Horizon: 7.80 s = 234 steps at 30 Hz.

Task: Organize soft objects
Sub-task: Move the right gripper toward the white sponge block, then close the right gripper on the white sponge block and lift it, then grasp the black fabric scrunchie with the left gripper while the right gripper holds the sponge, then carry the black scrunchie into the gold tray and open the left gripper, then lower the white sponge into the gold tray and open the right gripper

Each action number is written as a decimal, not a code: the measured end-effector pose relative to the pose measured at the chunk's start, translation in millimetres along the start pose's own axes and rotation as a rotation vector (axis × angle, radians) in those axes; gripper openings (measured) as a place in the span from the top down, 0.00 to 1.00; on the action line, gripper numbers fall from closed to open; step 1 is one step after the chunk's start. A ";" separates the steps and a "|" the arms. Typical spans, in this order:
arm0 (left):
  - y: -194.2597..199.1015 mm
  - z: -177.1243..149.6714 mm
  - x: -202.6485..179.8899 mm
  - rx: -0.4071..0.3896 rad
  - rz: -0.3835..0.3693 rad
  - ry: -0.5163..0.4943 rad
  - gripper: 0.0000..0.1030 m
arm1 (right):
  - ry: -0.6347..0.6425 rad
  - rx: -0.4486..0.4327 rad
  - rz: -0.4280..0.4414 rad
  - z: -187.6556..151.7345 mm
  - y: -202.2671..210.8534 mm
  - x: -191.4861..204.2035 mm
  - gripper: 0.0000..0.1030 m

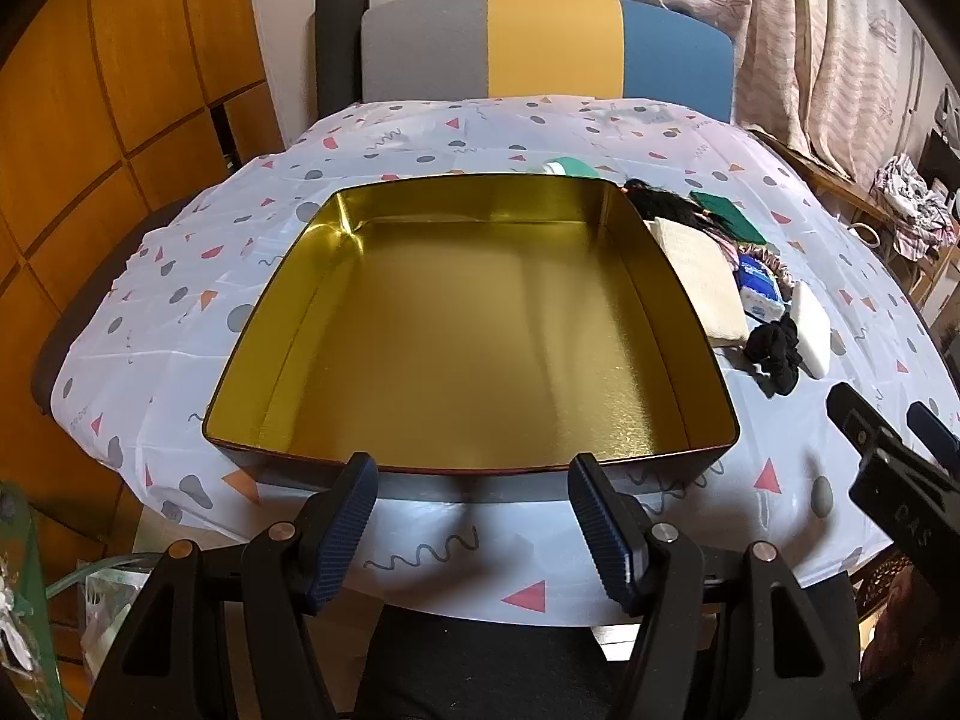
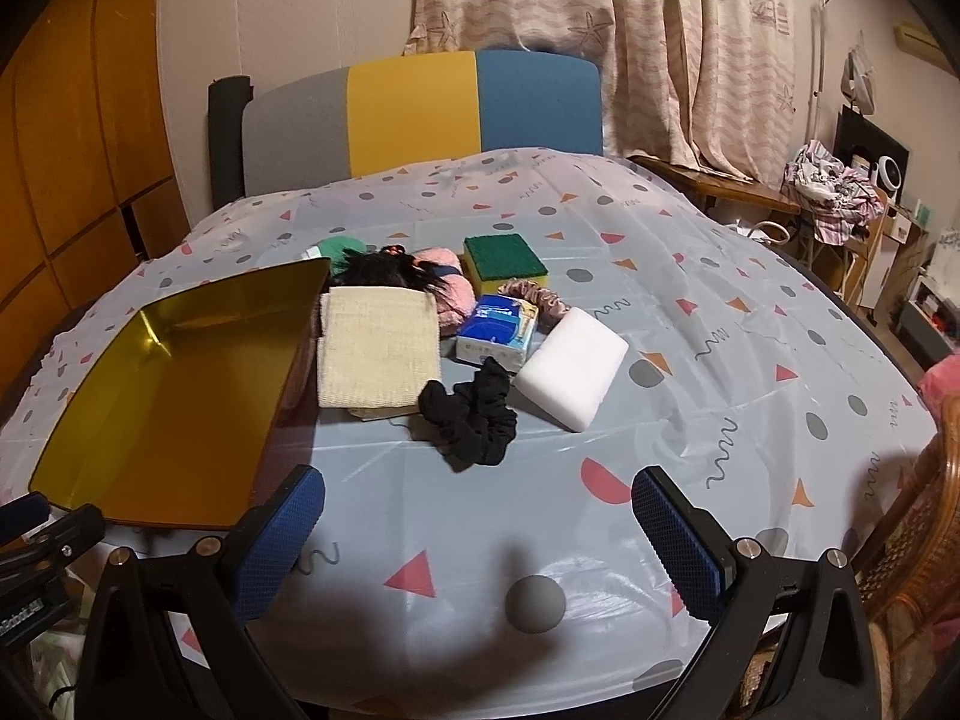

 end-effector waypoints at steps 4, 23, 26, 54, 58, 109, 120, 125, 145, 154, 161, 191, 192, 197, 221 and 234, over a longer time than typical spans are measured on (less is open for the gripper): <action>-1.0 -1.6 -3.4 0.005 -0.005 -0.008 0.35 | -0.008 0.023 -0.014 -0.1 -8.3 -7.2 0.00; 9.6 3.7 -39.9 -0.051 -0.103 -0.105 0.35 | -0.160 0.171 -0.122 16.5 -92.1 -93.8 0.00; 12.9 6.4 -49.6 -0.062 -0.118 -0.134 0.35 | -0.241 0.199 -0.084 23.1 -115.5 -98.6 0.00; 7.6 26.2 -129.2 -0.067 -0.269 -0.209 0.35 | -0.095 0.145 -0.089 18.1 -139.7 -121.8 0.36; 4.2 29.2 -150.2 -0.053 -0.308 -0.215 0.35 | -0.072 0.095 -0.140 20.5 -133.8 -141.1 0.36; -109.3 28.9 -230.0 0.017 -0.367 -0.157 0.79 | -0.101 0.052 -0.152 1.9 -142.0 -160.0 0.33; -72.6 32.5 -216.4 -0.007 -0.431 -0.131 0.81 | -0.090 0.051 -0.158 1.4 -141.7 -158.5 0.33; -47.2 54.3 -202.5 -0.073 -0.431 -0.133 0.81 | -0.080 0.051 -0.164 1.2 -141.2 -157.6 0.33; -112.5 129.3 -4.5 0.033 -0.192 0.084 0.81 | -0.064 0.053 -0.176 0.7 -142.0 -155.7 0.33; -177.4 143.1 62.0 0.101 -0.075 0.096 0.81 | -0.052 0.057 -0.186 -0.5 -142.9 -154.2 0.33; -206.5 145.5 72.1 0.118 -0.039 0.065 0.58 | -0.048 0.058 -0.190 -0.6 -142.8 -154.3 0.33; -97.1 88.1 61.4 -0.032 -0.168 0.277 0.42 | -0.016 0.026 -0.082 15.6 -97.6 -105.8 0.43; -95.8 85.9 64.2 -0.031 -0.169 0.293 0.42 | -0.001 0.009 -0.058 22.2 -90.8 -93.6 0.43; -93.0 74.8 73.8 -0.017 -0.150 0.317 0.42 | 0.066 -0.062 0.107 56.8 -63.0 -16.7 0.43; -90.3 67.5 97.6 0.002 -0.104 0.355 0.42 | 0.271 0.247 0.440 55.3 -145.0 253.4 0.42; -92.1 64.6 103.8 0.007 -0.094 0.379 0.42 | 0.192 0.298 0.533 56.8 -156.8 280.4 0.29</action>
Point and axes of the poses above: each gripper's, at about its wrist camera, not at the fingertips, and y roughly against the way its jaws point, x to its left, z to its top, the point moved 10 cm from there along -y, roughly the way its jaws point, and after that the axes turned 7 degrees about -x, right-handed, at the moved point
